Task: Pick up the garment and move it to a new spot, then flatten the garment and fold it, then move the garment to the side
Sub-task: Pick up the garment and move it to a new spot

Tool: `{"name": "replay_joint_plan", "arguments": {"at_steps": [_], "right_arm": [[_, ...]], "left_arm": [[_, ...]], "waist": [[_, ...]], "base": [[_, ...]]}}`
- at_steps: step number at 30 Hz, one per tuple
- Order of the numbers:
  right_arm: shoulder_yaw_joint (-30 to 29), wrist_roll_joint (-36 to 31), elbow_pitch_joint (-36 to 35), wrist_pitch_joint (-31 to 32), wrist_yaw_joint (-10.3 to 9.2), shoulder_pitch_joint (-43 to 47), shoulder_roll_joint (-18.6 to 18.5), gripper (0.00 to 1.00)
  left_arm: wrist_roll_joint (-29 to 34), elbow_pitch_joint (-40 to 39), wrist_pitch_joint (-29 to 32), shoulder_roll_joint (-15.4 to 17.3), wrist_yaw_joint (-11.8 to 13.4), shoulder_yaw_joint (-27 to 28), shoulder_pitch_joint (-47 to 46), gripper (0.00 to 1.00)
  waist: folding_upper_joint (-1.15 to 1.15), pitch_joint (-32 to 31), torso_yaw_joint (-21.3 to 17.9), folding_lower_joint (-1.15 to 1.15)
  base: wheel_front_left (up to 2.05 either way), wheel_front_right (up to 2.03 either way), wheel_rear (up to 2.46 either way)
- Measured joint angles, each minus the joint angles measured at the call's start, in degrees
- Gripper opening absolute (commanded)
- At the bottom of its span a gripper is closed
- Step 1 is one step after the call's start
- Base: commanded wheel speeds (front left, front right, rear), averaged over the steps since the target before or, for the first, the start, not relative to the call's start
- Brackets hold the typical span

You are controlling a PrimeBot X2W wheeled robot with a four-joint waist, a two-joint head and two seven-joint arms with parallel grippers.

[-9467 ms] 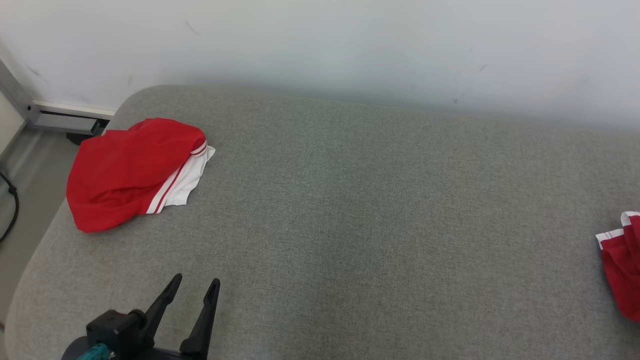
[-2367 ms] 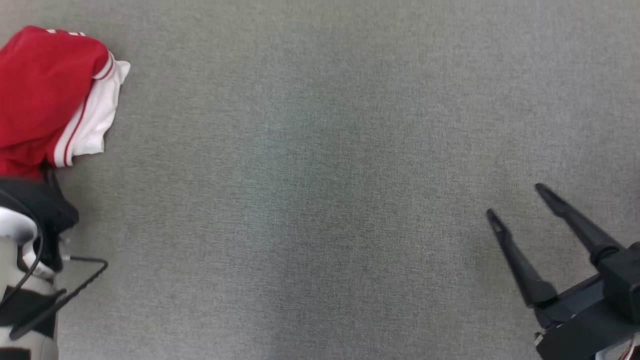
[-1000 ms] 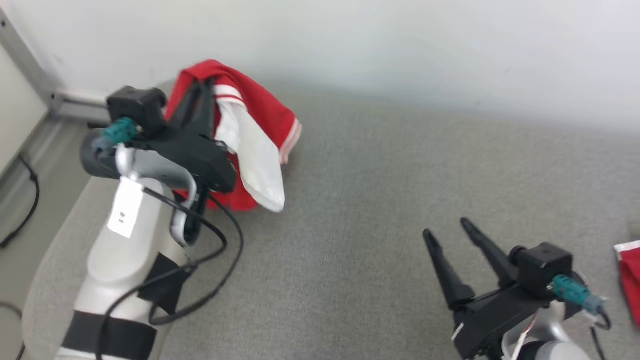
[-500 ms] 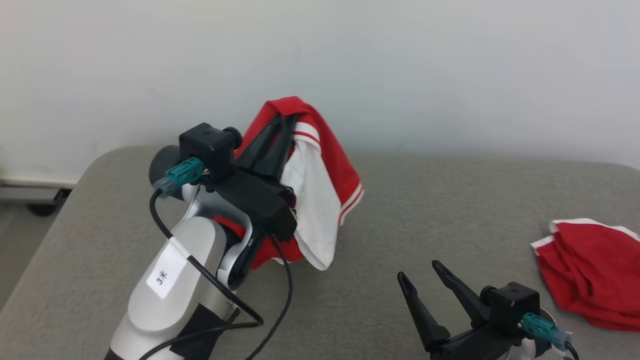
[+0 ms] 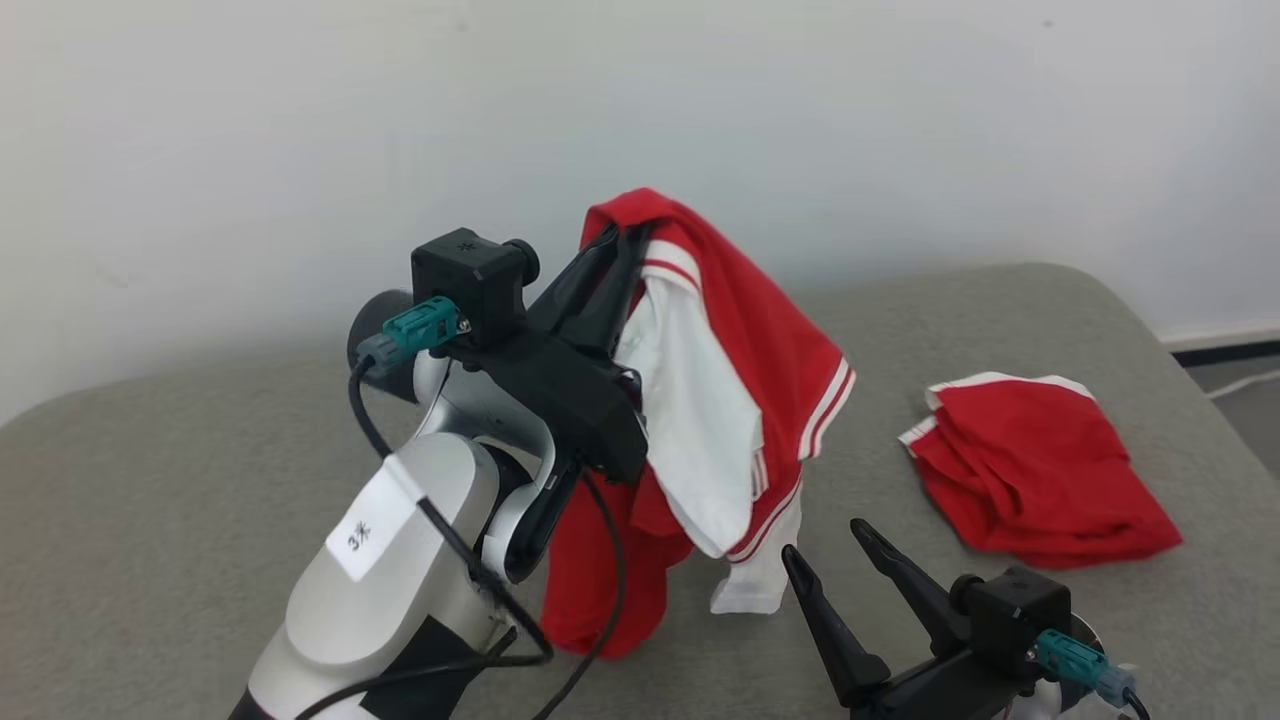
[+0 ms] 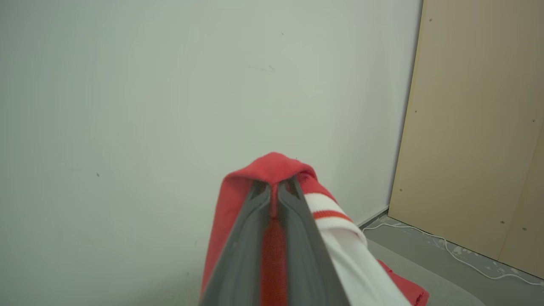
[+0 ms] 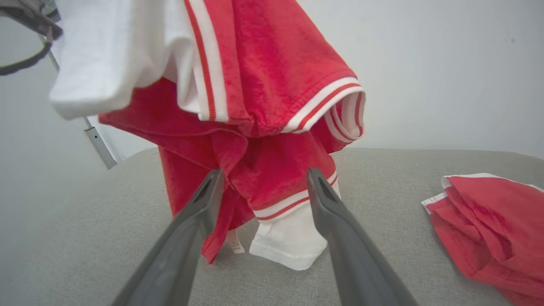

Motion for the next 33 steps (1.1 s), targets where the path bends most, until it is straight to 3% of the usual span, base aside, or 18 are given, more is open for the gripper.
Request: {"name": "replay_joint_plan", "arguments": {"at_steps": [5,10,11,12,21,33], "right_arm": [[0.25,-0.14,0.01,-0.14,0.43,-0.4,0.01,1.0],[-0.67,-0.14,-0.03,-0.9,0.44,-1.24,-0.07,1.0],[-1.08,-0.14,-0.05,-1.22,0.41,-1.21,-0.16,1.0],[-1.44,-0.14,-0.05,-1.25,0.37,-1.21,-0.27,1.0],[-1.94,-0.14,0.22,-2.25,0.15,-1.3,-0.3,1.0],[-2.18,-0.14,1.75,-3.22,0.07,-1.28,-0.31,1.0]], "left_arm": [[-1.38,5.37,0.75,0.0,1.83,0.02,-0.01,0.0],[-0.78,13.39,2.15,-0.05,1.94,0.42,-0.18,0.0],[-0.66,14.92,2.65,-0.05,1.96,0.32,-0.15,0.3],[-0.62,16.28,2.76,-0.04,1.96,0.35,-0.12,1.0],[-1.69,23.72,1.94,0.21,2.36,2.38,0.71,1.0],[-3.92,23.65,-2.33,1.43,1.35,4.06,5.21,1.0]], "waist": [[0.0,0.89,-4.16,0.0],[0.01,2.54,-7.23,0.01],[0.01,3.0,-7.54,0.01],[0.01,3.47,-7.76,0.01],[0.01,5.5,-6.18,0.01],[0.01,4.95,-0.68,0.01]], "base": [[0.0,0.0,0.0],[0.0,0.0,0.0],[0.0,0.0,0.0],[0.0,0.0,0.0],[0.0,0.0,0.0],[0.0,0.0,0.0]]}}
